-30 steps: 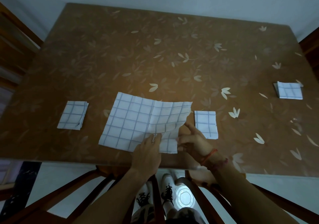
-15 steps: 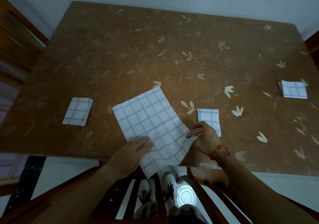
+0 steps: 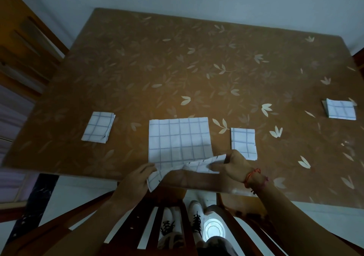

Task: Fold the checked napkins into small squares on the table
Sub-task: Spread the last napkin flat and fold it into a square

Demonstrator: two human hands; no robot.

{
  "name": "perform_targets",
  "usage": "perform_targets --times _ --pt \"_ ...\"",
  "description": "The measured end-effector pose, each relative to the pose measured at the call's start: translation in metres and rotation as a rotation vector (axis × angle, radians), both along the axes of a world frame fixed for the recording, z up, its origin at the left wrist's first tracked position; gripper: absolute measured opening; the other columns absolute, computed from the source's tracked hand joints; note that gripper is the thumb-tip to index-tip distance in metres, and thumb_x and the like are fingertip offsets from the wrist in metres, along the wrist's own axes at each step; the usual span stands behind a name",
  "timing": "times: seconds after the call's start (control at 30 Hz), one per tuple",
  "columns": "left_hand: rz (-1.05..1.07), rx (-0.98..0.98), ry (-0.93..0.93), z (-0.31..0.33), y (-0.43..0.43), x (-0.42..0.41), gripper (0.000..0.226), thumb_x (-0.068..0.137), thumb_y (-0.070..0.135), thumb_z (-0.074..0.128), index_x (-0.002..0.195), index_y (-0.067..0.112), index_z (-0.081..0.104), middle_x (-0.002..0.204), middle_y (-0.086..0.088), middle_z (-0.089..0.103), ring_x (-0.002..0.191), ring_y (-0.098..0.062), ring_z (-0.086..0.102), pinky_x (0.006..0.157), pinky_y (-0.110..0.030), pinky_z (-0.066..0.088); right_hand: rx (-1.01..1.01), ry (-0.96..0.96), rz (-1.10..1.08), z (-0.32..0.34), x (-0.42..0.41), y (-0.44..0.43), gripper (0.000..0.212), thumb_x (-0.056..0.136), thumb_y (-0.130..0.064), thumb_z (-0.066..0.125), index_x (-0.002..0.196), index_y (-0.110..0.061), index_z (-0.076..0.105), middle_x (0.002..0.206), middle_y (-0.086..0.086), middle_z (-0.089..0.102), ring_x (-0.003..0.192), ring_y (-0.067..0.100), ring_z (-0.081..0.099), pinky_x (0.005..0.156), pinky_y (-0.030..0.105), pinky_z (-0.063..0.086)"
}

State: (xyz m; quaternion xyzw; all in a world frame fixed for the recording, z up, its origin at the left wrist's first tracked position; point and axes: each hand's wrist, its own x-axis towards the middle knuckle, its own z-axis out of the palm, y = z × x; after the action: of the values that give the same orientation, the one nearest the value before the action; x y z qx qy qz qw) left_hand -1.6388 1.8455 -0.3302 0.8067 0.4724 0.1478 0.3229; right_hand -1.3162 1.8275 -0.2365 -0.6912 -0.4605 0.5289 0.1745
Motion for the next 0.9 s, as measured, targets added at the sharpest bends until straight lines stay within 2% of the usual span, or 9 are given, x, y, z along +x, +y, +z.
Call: perform_targets --times 0.07,0.13,0.17,0.27,0.33,0.57,0.67,0.8,0.9 --pt "0.062 -0.026 -0.025 0.003 0.006 0.005 0.030 0.093 0.025 0.050 0.116 0.012 0.066 0.113 0.004 0.065 0.102 -0.008 0.060 0.088 -0.020 0.049 0.033 -0.037 -0.012 -0.009 0.002 0.000 0.005 0.077 -0.030 0.077 0.080 -0.027 0.076 0.079 -0.010 0.075 0.078 0.003 0.069 0.079 0.033 0.058" --pt "0.124 -0.047 -0.031 0.003 0.015 0.007 0.024 0.094 0.026 0.049 0.105 0.015 0.066 0.097 0.007 0.065 0.089 -0.006 0.061 0.075 -0.019 0.048 0.006 -0.072 -0.024 -0.014 0.003 0.002 0.016 0.076 -0.032 0.077 0.062 -0.035 0.070 0.062 -0.017 0.068 0.064 -0.004 0.064 0.065 0.022 0.052" --pt "0.155 -0.054 -0.034 0.004 0.019 0.009 0.021 0.095 0.026 0.049 0.098 0.015 0.066 0.088 0.008 0.063 0.081 -0.006 0.060 0.069 -0.020 0.047 -0.001 -0.079 -0.029 -0.019 0.003 0.005 0.017 0.075 -0.031 0.078 0.061 -0.037 0.069 0.062 -0.018 0.068 0.064 -0.005 0.063 0.065 0.020 0.050" --pt "0.244 -0.069 -0.033 0.011 0.030 0.017 0.025 0.098 0.022 0.052 0.076 0.010 0.058 0.067 0.002 0.057 0.062 -0.009 0.055 0.056 -0.024 0.042 -0.009 -0.058 -0.004 -0.028 0.002 0.007 0.012 0.076 -0.025 0.077 0.085 -0.030 0.072 0.088 -0.012 0.072 0.088 0.003 0.066 0.083 0.025 0.053" --pt "0.297 -0.120 -0.031 0.013 0.039 0.022 0.027 0.097 0.020 0.053 0.071 0.012 0.054 0.062 0.001 0.056 0.060 -0.009 0.055 0.053 -0.020 0.041 -0.021 -0.073 -0.056 -0.038 0.001 0.012 0.015 0.077 -0.024 0.077 0.091 -0.021 0.074 0.092 -0.006 0.073 0.091 0.010 0.067 0.086 0.029 0.054" --pt "0.387 -0.213 -0.057 0.006 0.070 0.031 0.025 0.096 0.023 0.055 0.076 0.009 0.053 0.068 -0.002 0.059 0.067 -0.012 0.058 0.049 -0.014 0.039 -0.071 -0.191 -0.214 -0.073 0.001 0.035 0.024 0.078 -0.035 0.075 0.092 -0.015 0.073 0.086 0.000 0.069 0.085 0.019 0.066 0.073 0.028 0.053" --pt "0.450 -0.281 -0.075 0.010 0.075 0.033 0.007 0.092 0.022 0.062 0.092 0.019 0.056 0.080 0.013 0.060 0.075 0.000 0.056 0.056 -0.008 0.039 -0.096 -0.268 -0.231 -0.081 0.002 0.043 0.027 0.079 -0.038 0.073 0.092 -0.014 0.072 0.085 0.002 0.068 0.081 0.018 0.063 0.064 0.025 0.050" --pt "0.468 -0.322 -0.106 0.009 0.075 0.032 0.035 0.083 0.011 0.071 0.110 0.024 0.053 0.083 0.015 0.061 0.077 0.002 0.057 0.062 -0.009 0.042 -0.097 -0.317 -0.230 -0.088 0.001 0.049 0.027 0.080 -0.038 0.072 0.091 -0.013 0.071 0.084 0.003 0.066 0.078 0.017 0.060 0.064 0.027 0.049" --pt "0.450 -0.267 -0.095 0.007 0.075 0.032 0.037 0.082 0.008 0.070 0.114 0.018 0.055 0.082 0.013 0.061 0.075 0.001 0.058 0.061 -0.008 0.040 -0.109 -0.322 -0.266 -0.091 0.001 0.051 0.028 0.079 -0.038 0.072 0.092 -0.014 0.071 0.084 0.002 0.066 0.081 0.019 0.061 0.067 0.028 0.048"
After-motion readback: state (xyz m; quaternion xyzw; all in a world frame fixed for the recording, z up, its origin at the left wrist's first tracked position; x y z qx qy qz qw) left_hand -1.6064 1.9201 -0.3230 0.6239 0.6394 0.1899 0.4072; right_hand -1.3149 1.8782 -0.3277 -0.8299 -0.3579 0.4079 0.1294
